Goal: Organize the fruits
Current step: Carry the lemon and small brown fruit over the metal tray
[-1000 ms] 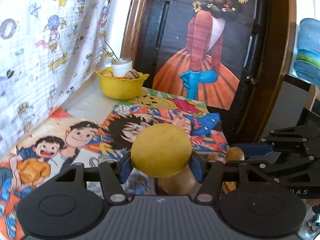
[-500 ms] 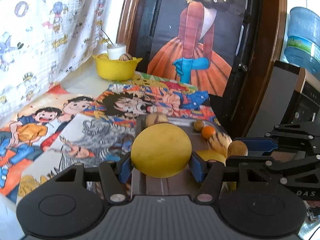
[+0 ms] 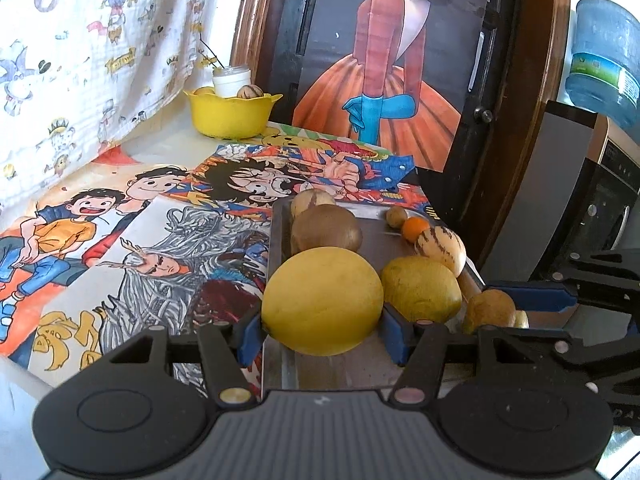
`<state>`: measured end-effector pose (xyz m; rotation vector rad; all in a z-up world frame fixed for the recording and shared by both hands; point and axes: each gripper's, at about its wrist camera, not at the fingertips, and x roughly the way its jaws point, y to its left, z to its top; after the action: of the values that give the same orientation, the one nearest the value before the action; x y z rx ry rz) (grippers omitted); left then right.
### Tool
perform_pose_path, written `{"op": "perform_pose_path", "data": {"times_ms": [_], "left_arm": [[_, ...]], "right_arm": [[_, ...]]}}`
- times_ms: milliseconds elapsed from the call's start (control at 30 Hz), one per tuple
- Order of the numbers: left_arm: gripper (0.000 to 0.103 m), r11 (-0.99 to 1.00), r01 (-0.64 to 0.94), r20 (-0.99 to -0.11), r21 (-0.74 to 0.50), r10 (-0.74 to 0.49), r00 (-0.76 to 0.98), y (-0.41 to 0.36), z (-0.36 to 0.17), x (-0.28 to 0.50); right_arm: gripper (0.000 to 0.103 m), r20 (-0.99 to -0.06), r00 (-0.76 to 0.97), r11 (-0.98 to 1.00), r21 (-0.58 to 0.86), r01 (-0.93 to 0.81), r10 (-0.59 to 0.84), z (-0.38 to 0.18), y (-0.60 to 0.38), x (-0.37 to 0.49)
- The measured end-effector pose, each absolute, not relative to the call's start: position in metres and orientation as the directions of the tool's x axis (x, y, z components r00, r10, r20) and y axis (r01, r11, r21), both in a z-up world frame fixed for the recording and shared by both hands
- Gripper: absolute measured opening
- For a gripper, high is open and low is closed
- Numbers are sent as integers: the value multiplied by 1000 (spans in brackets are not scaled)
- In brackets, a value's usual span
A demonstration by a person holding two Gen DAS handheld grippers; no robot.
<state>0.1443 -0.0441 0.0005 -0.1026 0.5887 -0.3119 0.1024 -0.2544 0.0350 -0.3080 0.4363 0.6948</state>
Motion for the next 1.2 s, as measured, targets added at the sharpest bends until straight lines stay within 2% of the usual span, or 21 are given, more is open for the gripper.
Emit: {"op": "perform_pose_path", "data": {"times_ms": [633,1200], "left_arm": [[64,947,277,-547,-164,-321,773,-47,-5,133],[65,953,291,-573,-82,-284,769,-56,-5,134]], "right_arm": [[32,-561,704,871,62,-488,435,6,-262,91],[32,-554,725,891,74,-447,409,1,-262,86]]}}
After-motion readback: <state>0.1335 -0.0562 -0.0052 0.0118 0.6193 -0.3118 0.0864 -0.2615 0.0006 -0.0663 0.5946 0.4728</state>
